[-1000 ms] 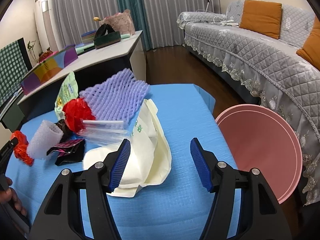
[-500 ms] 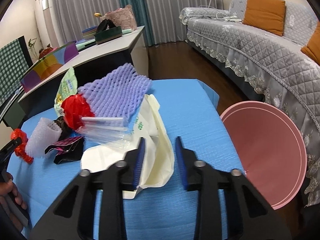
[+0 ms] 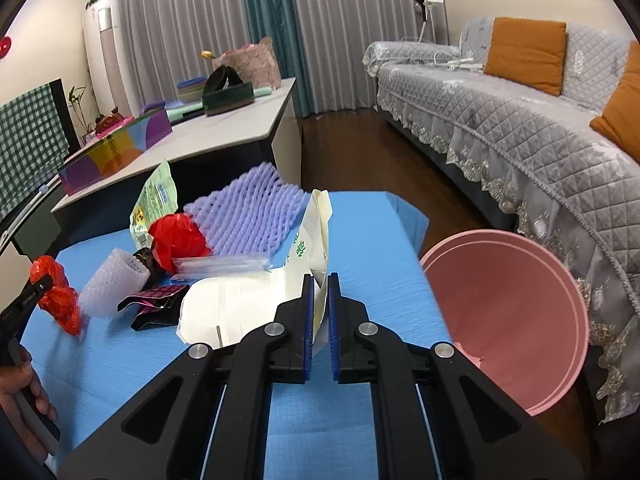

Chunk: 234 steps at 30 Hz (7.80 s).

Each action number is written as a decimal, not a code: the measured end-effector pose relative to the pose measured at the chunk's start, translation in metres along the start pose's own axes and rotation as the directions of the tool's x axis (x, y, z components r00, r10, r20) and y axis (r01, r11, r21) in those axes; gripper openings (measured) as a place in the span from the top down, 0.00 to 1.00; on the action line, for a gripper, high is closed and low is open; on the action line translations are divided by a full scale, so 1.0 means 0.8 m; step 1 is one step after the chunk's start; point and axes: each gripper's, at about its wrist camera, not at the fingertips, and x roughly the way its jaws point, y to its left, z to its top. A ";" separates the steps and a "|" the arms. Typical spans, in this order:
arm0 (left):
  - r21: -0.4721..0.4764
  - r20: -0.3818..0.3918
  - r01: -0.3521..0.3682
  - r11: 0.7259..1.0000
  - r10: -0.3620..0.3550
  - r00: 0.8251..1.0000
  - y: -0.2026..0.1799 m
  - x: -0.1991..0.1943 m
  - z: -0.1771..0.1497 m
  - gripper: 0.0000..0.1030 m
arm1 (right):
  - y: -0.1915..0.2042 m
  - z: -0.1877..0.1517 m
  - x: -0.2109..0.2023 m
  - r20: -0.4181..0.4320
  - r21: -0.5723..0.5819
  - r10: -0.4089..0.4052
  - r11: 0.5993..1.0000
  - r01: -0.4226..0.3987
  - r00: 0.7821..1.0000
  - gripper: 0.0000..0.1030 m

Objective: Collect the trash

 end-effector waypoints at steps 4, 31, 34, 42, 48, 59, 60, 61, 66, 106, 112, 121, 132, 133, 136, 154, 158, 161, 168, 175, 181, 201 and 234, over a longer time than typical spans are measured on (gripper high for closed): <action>0.006 0.012 0.033 0.999 -0.033 0.999 -0.002 -0.017 -0.001 0.60 | 0.000 0.002 -0.021 0.042 -0.017 -0.009 1.000 0.009 0.999 0.93; 0.151 0.062 0.268 0.951 -0.280 0.958 -0.047 -0.120 -0.023 0.60 | -0.017 -0.001 -0.114 0.176 -0.018 -0.062 0.998 0.067 0.982 0.93; 0.175 0.055 0.298 0.938 -0.311 0.949 -0.059 -0.128 -0.031 0.60 | -0.021 0.002 -0.123 0.188 -0.018 -0.068 0.997 0.073 0.980 0.93; 0.229 0.039 0.372 0.900 -0.390 0.920 -0.087 -0.143 -0.044 0.60 | -0.037 0.020 -0.144 0.210 -0.021 -0.093 0.995 0.099 0.973 0.93; 0.248 0.023 0.414 0.876 -0.433 0.901 -0.109 -0.152 -0.049 0.60 | -0.053 0.032 -0.149 0.196 -0.001 -0.095 0.995 0.097 0.976 0.93; 0.302 0.006 0.502 0.810 -0.528 0.849 -0.162 -0.173 -0.043 0.60 | -0.097 0.077 -0.153 0.209 -0.038 -0.095 0.994 0.105 0.973 0.93; 0.308 0.005 0.507 0.805 -0.535 0.845 -0.168 -0.174 -0.042 0.60 | -0.103 0.081 -0.153 0.213 -0.043 -0.102 0.993 0.113 0.972 0.93; 0.313 0.003 0.510 0.801 -0.538 0.843 -0.173 -0.174 -0.042 0.60 | -0.109 0.084 -0.152 0.216 -0.045 -0.108 0.992 0.120 0.971 0.93; 0.338 -0.010 0.534 0.775 -0.564 0.826 -0.205 -0.172 -0.042 0.60 | -0.141 0.084 -0.149 0.243 -0.021 -0.152 0.987 0.162 0.958 0.93; 0.425 -0.231 0.734 0.530 -0.720 0.654 -0.452 -0.142 -0.090 0.60 | -0.267 0.071 -0.068 0.100 0.154 -0.341 0.934 0.324 0.935 0.93; 0.426 -0.285 0.760 0.490 -0.725 0.627 -0.463 -0.141 -0.092 0.43 | -0.270 0.072 -0.070 0.100 0.171 -0.351 0.928 0.332 0.931 0.76; 0.401 -0.244 0.750 0.527 -0.727 0.642 -0.412 -0.148 -0.079 0.42 | -0.254 0.074 -0.076 0.126 0.154 -0.351 0.931 0.331 0.928 0.43; 0.404 -0.153 0.715 0.571 -0.728 0.668 -0.316 -0.182 -0.044 0.42 | -0.187 0.073 -0.090 0.183 0.053 -0.283 0.959 0.279 0.941 0.39; 0.404 -0.148 0.712 0.574 -0.727 0.670 -0.308 -0.184 -0.043 0.42 | -0.182 0.072 -0.091 0.184 0.048 -0.280 0.960 0.276 0.942 0.39; 0.408 -0.128 0.696 0.591 -0.718 0.685 -0.277 -0.188 -0.036 0.42 | -0.166 0.071 -0.094 0.180 0.031 -0.265 0.964 0.264 0.947 0.39; 0.252 -0.033 0.509 0.823 -0.519 0.854 -0.107 -0.103 -0.027 0.56 | -0.066 0.049 -0.061 0.126 0.007 -0.006 1.000 0.005 0.992 0.68; 0.188 -0.035 0.466 0.865 -0.468 0.883 -0.083 -0.073 -0.018 0.56 | -0.033 0.045 -0.040 0.098 -0.030 0.038 0.999 -0.036 0.994 0.68; 0.160 -0.039 0.448 0.880 -0.448 0.893 -0.078 -0.057 -0.015 0.56 | -0.013 0.043 -0.023 0.075 -0.054 0.067 0.997 -0.063 0.995 0.68; 0.153 -0.055 0.436 0.887 -0.433 0.900 -0.089 -0.028 -0.021 0.39 | 0.019 0.035 0.022 -0.016 -0.100 0.138 0.985 -0.139 0.990 0.61; 0.174 -0.087 0.435 0.883 -0.426 0.901 -0.103 -0.008 -0.026 0.36 | 0.048 0.025 0.061 -0.111 -0.185 0.184 0.962 -0.202 0.977 0.48; 0.162 -0.101 0.436 0.885 -0.425 0.900 -0.102 0.001 -0.028 0.36 | 0.068 0.014 0.085 -0.184 -0.251 0.190 0.939 -0.233 0.964 0.48; 0.194 -0.125 0.442 0.876 -0.425 0.897 -0.107 -0.005 -0.025 0.87 | 0.086 0.003 0.062 -0.202 -0.369 0.215 0.887 -0.278 0.955 1.00; 0.125 -0.071 0.476 0.870 -0.471 0.879 -0.081 -0.050 -0.008 0.88 | 0.049 0.010 0.035 -0.158 -0.264 0.180 0.940 -0.217 0.971 0.51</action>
